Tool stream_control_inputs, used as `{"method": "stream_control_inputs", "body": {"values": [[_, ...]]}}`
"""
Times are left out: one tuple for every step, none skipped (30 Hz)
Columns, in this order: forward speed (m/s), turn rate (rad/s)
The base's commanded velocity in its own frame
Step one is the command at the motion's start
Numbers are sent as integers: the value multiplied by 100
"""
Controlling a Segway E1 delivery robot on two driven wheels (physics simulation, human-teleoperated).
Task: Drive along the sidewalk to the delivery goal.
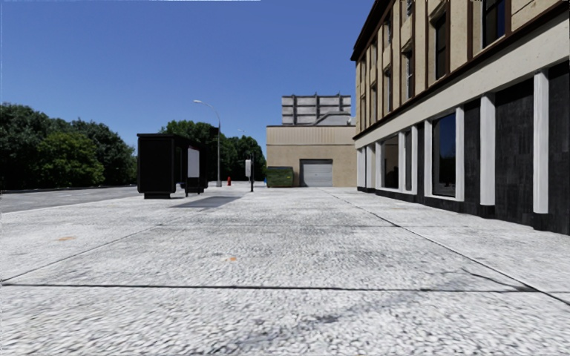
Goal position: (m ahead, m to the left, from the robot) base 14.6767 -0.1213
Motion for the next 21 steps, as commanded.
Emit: {"method": "stream_control_inputs", "body": {"values": [[148,16],[148,16],[148,2],[148,0],[149,0],[149,0],[200,0],[200,0],[200,0],[200,0],[200,0],[200,0],[200,0],[200,0],[200,0],[200,0],[200,0],[200,0],[200,0],[200,0],[200,0]]}}
